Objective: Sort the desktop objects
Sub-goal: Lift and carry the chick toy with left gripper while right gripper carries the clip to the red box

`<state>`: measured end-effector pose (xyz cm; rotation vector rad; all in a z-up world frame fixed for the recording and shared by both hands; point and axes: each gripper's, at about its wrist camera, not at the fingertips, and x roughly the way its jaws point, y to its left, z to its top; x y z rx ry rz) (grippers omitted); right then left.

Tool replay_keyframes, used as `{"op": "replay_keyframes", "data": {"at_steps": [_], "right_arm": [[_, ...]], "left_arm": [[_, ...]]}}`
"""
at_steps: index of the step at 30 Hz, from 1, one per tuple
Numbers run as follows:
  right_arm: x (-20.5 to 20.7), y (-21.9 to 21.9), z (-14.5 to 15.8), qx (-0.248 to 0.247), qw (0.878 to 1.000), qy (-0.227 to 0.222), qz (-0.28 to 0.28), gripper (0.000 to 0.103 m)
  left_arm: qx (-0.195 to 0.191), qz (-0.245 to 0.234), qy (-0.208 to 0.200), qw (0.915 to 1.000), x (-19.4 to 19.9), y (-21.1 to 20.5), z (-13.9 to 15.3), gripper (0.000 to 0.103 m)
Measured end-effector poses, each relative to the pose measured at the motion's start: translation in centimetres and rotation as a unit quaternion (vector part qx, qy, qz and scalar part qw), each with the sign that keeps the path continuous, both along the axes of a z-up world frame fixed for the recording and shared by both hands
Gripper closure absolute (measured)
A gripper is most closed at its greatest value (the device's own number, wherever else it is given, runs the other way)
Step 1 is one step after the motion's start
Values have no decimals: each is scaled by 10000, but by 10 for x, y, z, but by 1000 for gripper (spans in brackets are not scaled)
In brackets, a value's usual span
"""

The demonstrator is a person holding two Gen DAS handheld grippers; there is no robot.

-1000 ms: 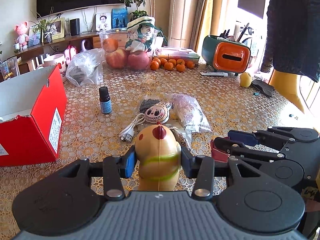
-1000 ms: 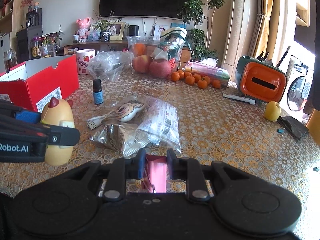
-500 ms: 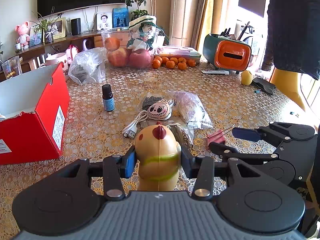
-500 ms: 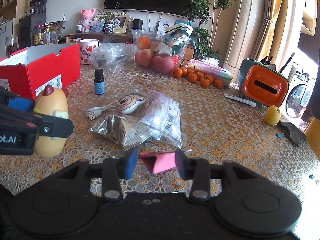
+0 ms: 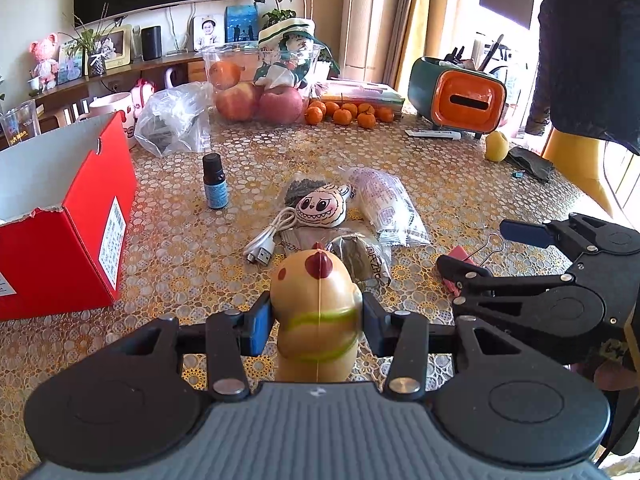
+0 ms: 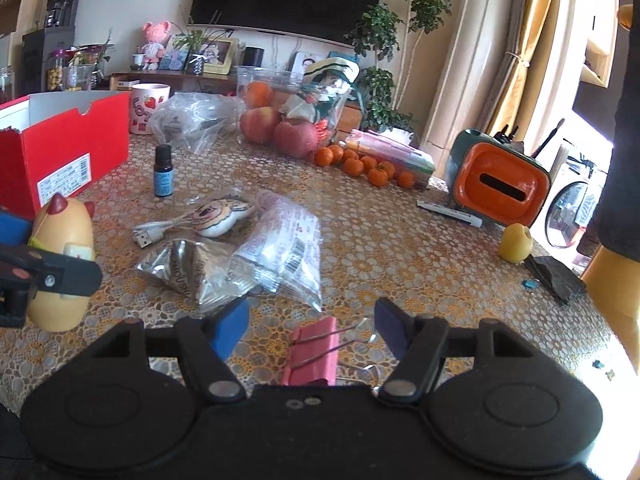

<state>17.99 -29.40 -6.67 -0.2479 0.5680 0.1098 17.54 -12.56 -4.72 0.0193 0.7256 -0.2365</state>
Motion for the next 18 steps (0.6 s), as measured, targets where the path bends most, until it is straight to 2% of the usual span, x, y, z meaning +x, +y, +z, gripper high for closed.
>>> {"op": "replay_keyframes", "data": {"at_steps": [4,9,16,18], "right_arm": [[5,-11,-4,94,9996,70,-250,33],[16,-14,-19,357,9977,519,-244,36],[23,-15,-30,588,9954,696,-291,52],[23,-14,-30,613,9955,676,-241,65]], "left_arm": [[5,-37,26,10000,0,-2,-2,58],[32,-35,65,10000,2,-3,-4,58],[89,-47,114,9999,4,-3,-7,58],[99,-48,127,9999,5,-3,-8,58]]}}
